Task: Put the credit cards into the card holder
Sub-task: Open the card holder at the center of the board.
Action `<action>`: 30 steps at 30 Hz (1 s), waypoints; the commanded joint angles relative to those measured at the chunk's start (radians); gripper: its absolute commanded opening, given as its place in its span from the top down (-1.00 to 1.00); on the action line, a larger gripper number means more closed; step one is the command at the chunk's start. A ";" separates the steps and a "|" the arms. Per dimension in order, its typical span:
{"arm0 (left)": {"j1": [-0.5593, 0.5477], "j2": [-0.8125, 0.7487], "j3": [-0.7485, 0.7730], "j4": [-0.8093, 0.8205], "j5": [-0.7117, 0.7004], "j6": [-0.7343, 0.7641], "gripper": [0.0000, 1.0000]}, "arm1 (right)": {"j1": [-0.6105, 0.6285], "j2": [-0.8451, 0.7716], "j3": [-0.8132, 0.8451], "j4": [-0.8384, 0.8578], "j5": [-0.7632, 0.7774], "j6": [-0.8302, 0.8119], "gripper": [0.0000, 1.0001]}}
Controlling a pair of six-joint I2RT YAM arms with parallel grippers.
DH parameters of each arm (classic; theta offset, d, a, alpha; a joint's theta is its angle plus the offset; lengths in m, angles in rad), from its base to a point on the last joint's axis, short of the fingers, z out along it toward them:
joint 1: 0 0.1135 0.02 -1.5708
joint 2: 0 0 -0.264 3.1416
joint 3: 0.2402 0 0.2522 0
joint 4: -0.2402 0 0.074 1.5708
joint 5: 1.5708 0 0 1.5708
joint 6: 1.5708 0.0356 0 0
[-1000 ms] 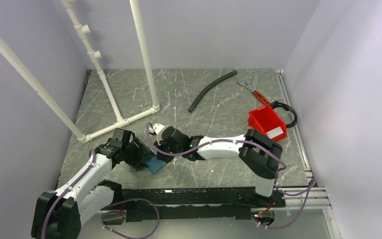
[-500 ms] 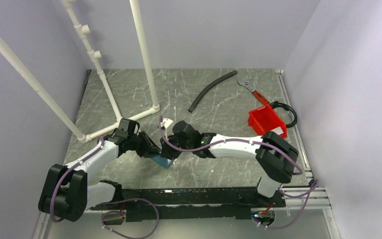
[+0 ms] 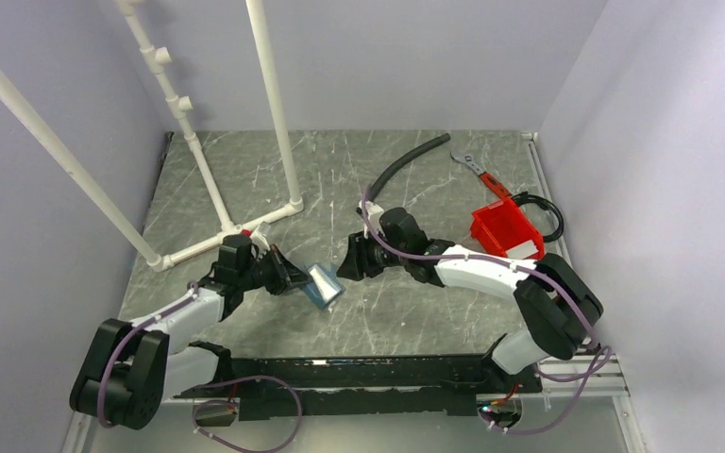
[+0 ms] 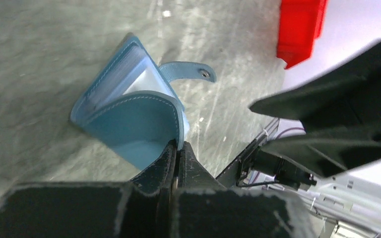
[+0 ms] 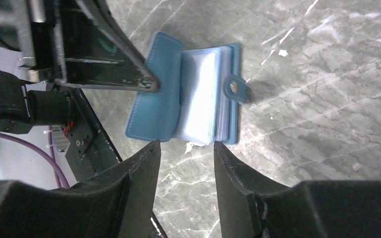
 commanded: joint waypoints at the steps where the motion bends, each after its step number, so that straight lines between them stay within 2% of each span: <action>1: -0.003 -0.081 -0.043 0.265 0.102 0.078 1.00 | -0.015 0.018 0.006 0.006 -0.041 -0.008 0.07; 5: -0.005 -0.063 0.008 0.238 0.156 0.144 1.00 | -0.016 0.027 0.003 0.007 -0.018 -0.014 -0.10; 8: -0.007 0.019 0.035 0.270 0.198 0.126 1.00 | -0.016 0.038 0.012 -0.032 0.068 -0.037 -0.36; 13: -0.007 0.098 -0.028 0.285 0.145 0.087 1.00 | -0.011 0.069 0.030 -0.097 0.254 -0.136 -0.77; 17: -0.007 0.106 -0.099 0.230 0.064 0.075 1.00 | -0.010 0.091 0.036 -0.090 0.284 -0.175 -0.92; 23: -0.007 0.047 -0.127 -0.020 -0.080 0.076 1.00 | -0.012 0.111 0.048 -0.078 0.303 -0.173 -0.96; 30: -0.007 0.056 -0.100 -0.125 -0.137 0.071 1.00 | -0.016 0.128 0.053 -0.050 0.208 -0.131 -0.79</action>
